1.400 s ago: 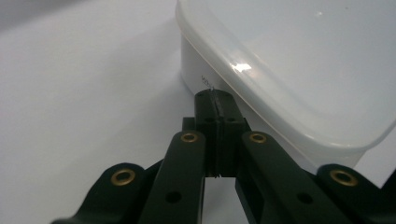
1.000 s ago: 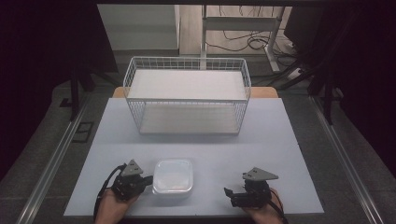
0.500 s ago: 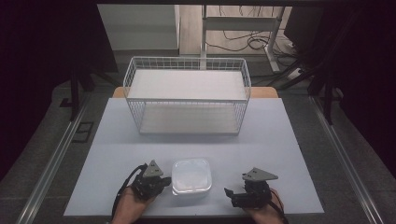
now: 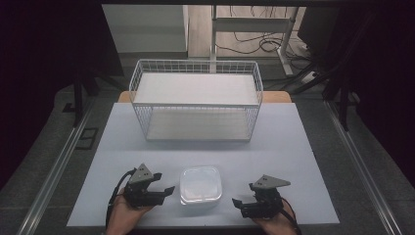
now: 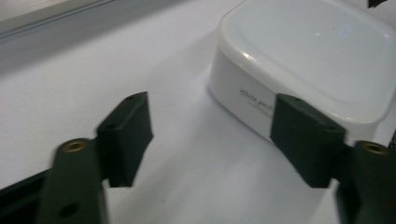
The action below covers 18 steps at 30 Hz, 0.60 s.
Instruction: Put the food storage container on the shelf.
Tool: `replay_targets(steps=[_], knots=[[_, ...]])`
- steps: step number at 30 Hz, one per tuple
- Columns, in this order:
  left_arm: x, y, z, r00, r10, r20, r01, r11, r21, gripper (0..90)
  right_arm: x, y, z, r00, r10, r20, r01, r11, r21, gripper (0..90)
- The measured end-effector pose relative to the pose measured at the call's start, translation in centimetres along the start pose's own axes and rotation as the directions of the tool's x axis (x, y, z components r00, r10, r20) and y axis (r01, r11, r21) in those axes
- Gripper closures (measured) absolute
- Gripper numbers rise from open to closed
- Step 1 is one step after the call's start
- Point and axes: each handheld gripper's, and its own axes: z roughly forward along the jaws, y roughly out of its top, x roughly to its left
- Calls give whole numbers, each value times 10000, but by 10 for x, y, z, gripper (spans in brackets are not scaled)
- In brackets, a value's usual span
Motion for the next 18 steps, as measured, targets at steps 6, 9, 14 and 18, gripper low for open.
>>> replay_targets(steps=[6, 9, 14, 18], knots=[[-7, 6, -2, 9987, 295, 412, -297, 9995, 53, 146, 4, 9, 8, 9994, -95, -336, 102, 9997, 227, 163], [-12, 13, -1, 9965, 380, 740, -377, 9993, -56, 146, 8, 19, 12, 9974, -225, -687, 228, 9997, 42, 176], [-18, 21, 4, 9940, 576, 927, -574, 9983, -48, 114, 11, 29, 19, 9913, -299, -1280, 273, 9994, -222, 185], [-21, 30, 10, 9926, 634, 1038, -634, 9980, -30, 110, 14, 39, 23, 9889, -528, -1387, 479, 9981, -386, 187]])
